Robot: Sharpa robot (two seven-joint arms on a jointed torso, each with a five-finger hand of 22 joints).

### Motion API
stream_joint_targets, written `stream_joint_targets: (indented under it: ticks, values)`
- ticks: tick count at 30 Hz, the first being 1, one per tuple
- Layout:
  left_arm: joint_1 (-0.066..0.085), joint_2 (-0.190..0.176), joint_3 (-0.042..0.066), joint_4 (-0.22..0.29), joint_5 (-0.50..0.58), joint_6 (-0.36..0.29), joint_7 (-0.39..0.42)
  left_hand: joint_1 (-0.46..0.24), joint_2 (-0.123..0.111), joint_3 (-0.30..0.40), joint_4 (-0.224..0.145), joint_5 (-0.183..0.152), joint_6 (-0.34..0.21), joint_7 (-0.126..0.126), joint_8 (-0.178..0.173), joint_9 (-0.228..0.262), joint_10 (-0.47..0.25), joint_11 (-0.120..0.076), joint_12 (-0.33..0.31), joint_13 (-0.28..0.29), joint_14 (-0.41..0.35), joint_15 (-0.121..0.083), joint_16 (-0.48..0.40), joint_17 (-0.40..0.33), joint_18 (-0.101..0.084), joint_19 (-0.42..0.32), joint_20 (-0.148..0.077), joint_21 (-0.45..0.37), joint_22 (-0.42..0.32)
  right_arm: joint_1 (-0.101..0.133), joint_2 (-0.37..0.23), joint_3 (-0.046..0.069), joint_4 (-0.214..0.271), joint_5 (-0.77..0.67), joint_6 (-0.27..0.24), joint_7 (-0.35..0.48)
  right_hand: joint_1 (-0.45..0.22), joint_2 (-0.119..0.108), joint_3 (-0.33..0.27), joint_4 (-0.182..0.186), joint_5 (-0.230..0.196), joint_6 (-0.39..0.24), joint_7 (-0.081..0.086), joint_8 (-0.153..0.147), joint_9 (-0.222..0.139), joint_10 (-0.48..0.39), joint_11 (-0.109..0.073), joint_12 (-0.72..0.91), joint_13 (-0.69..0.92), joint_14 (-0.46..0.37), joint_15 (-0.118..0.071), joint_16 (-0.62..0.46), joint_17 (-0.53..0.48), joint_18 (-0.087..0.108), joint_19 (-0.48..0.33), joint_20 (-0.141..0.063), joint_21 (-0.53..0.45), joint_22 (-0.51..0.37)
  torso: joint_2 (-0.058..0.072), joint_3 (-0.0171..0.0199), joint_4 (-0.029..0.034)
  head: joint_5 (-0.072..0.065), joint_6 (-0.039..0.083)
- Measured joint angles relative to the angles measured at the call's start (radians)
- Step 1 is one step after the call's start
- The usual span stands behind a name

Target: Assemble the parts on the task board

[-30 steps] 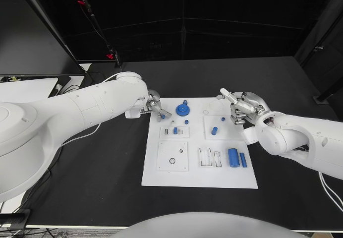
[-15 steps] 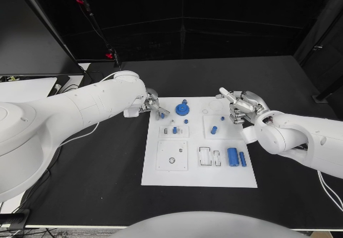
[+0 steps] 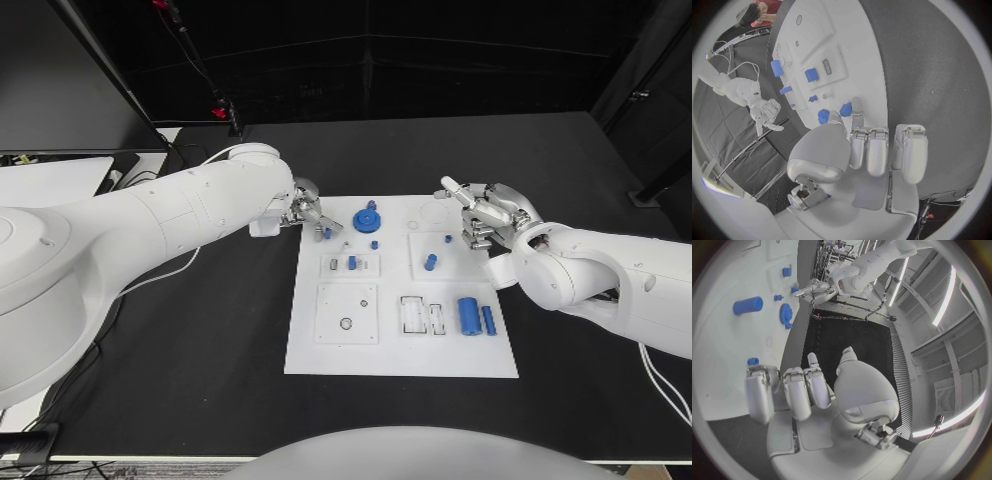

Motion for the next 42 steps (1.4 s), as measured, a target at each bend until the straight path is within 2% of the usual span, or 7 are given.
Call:
stream_joint_targets:
  ticks: [7,18,31,34,38,41,42]
  values:
    - [0.000,0.001,0.000,0.000,0.000,0.000,0.007,0.040,-0.028,0.022,0.000,0.044,-0.007,0.000,0.000,0.017,-0.001,-0.001,-0.001,0.000,0.000,0.000,0.000,0.000,0.000,0.000,0.000,0.000,0.000,0.000,0.000,0.000,-0.001,0.000,0.000,0.000,0.000,0.000,0.000,0.000,0.000,0.000,0.000,0.000,0.000,0.000,0.000,0.000,0.000,0.000,0.000,0.000,0.000,0.000,0.000,0.000,0.000,0.000,0.000,0.0000,0.0000,-0.003,-0.002]
    - [0.000,0.001,0.000,0.001,0.001,0.000,0.011,0.048,-0.031,0.022,0.000,0.065,-0.009,-0.001,0.000,0.021,-0.002,-0.002,0.000,0.000,0.004,-0.001,0.000,0.000,0.000,0.000,0.000,0.000,0.000,0.000,0.001,0.000,-0.003,0.000,0.000,-0.001,0.000,0.000,0.000,0.000,0.000,0.000,0.000,0.000,0.000,0.000,0.000,0.000,0.000,0.000,0.000,0.000,0.000,0.000,0.000,0.000,0.000,0.000,0.000,0.0000,0.0000,-0.005,-0.002]
    - [-0.001,0.000,0.000,0.003,0.001,-0.001,0.016,0.152,-0.099,0.124,0.002,0.249,-0.014,-0.007,-0.007,0.035,-0.002,-0.002,0.000,-0.002,0.004,0.000,0.000,0.000,0.000,0.000,0.000,0.000,0.000,0.000,0.001,0.000,-0.006,0.000,-0.001,-0.001,0.000,0.000,0.000,0.000,0.000,0.000,0.000,0.000,0.000,0.000,0.000,0.000,0.000,0.000,0.000,0.000,0.000,0.000,0.000,0.000,0.000,0.000,0.000,0.0000,0.0000,-0.010,-0.004]
    - [-0.001,-0.002,0.000,0.005,0.002,-0.001,0.019,0.173,-0.114,0.146,0.002,0.271,-0.014,-0.007,-0.008,0.036,-0.002,-0.002,0.001,-0.002,0.004,0.000,0.000,0.000,0.000,0.000,0.000,0.000,0.000,0.000,0.002,0.000,-0.007,0.000,-0.001,-0.001,0.000,0.000,0.000,0.000,0.000,0.000,0.000,0.000,0.000,0.000,0.000,0.000,0.000,0.000,0.000,0.000,0.000,0.000,0.000,0.000,0.000,0.000,0.000,0.0000,0.0000,-0.010,-0.004]
    - [-0.001,-0.004,0.000,0.008,0.003,-0.002,0.022,0.185,-0.123,0.158,0.002,0.274,-0.014,-0.007,-0.008,0.037,-0.002,-0.002,0.003,-0.001,0.004,0.000,0.000,0.000,0.000,0.000,0.000,0.000,0.001,0.000,0.002,0.000,-0.007,0.000,-0.001,-0.001,0.000,0.000,0.000,0.000,0.000,0.000,0.000,0.000,0.000,0.000,0.000,0.000,0.000,0.000,0.000,0.000,0.000,0.000,0.000,0.000,0.000,0.000,0.000,0.0000,0.0000,-0.011,-0.005]
    - [-0.001,-0.006,0.000,0.010,0.004,-0.004,0.025,0.196,-0.123,0.168,0.003,0.279,-0.016,-0.005,-0.008,0.037,-0.002,-0.002,0.003,0.068,0.004,0.000,0.000,0.000,0.000,0.000,0.000,0.000,0.001,0.000,0.002,0.000,-0.007,0.000,-0.001,-0.001,0.000,0.000,0.000,0.000,0.000,0.000,0.000,0.000,0.000,0.000,0.000,0.000,0.000,0.000,0.000,0.000,0.000,0.000,0.000,0.000,0.000,0.000,0.000,0.0000,0.0001,-0.012,-0.005]
    - [-0.001,-0.006,0.000,0.010,0.004,-0.005,0.026,0.199,-0.122,0.169,0.002,0.279,-0.016,-0.005,-0.009,0.037,-0.002,-0.002,0.003,0.068,0.004,0.000,0.000,0.000,0.000,0.000,0.000,0.000,0.001,0.000,0.001,0.000,-0.007,0.000,-0.001,-0.001,0.000,0.000,0.000,0.000,0.000,0.000,0.000,0.000,0.000,0.000,0.000,0.000,0.000,0.000,0.000,0.000,0.000,0.000,0.000,0.000,0.000,0.000,0.000,0.0000,0.0000,-0.012,-0.005]
